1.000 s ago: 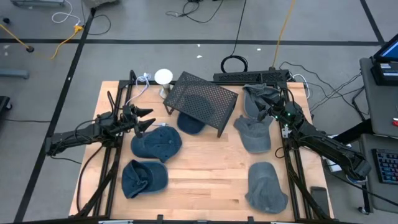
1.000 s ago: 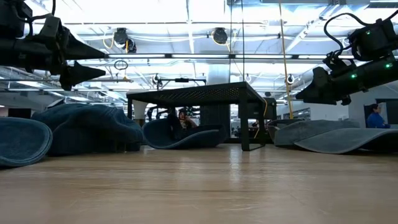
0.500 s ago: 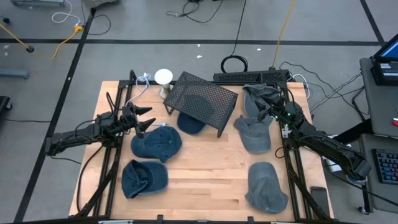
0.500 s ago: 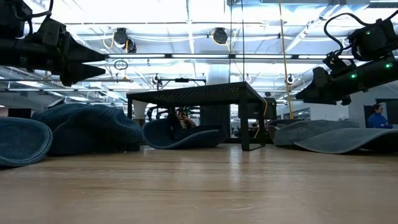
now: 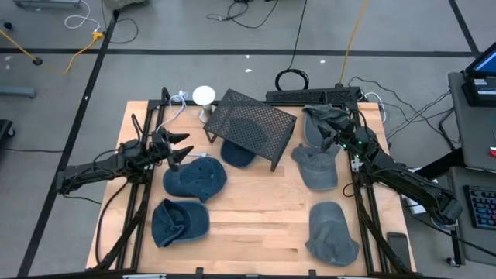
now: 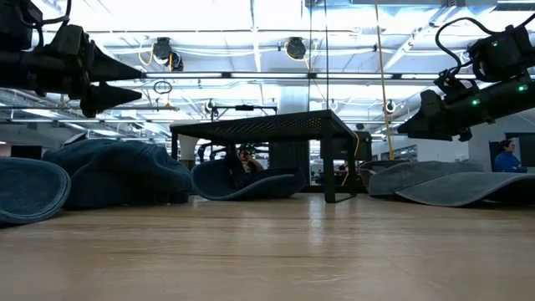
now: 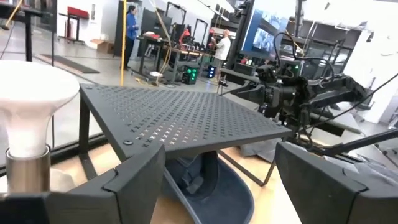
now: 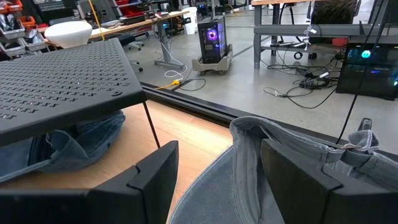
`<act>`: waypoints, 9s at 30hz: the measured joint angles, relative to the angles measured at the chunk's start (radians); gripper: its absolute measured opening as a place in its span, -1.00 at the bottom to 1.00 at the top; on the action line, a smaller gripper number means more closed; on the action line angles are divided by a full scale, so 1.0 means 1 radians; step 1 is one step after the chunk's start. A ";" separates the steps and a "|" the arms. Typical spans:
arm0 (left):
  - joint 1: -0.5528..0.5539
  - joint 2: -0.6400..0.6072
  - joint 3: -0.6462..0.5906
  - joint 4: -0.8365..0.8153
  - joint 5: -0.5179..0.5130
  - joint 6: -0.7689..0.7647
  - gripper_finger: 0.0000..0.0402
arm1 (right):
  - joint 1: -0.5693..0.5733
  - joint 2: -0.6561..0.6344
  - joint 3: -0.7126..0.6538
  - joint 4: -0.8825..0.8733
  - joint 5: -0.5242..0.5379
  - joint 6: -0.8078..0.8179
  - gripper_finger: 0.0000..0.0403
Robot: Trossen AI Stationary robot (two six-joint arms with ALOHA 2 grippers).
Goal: Pick & Place hat
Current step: Put the bottom blue cap on the shelf
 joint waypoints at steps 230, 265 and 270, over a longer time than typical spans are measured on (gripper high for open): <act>-0.748 1.136 1.699 -0.759 -0.755 -0.034 -0.96 | 0.000 0.000 0.001 0.053 -0.292 0.273 0.10; -0.205 0.853 0.787 0.801 -0.036 0.321 -0.96 | 0.354 0.515 1.333 -0.698 -0.237 0.874 0.07; -0.165 0.947 0.785 0.916 -0.003 0.285 -0.96 | 0.425 0.660 1.451 -0.697 -0.229 0.915 0.07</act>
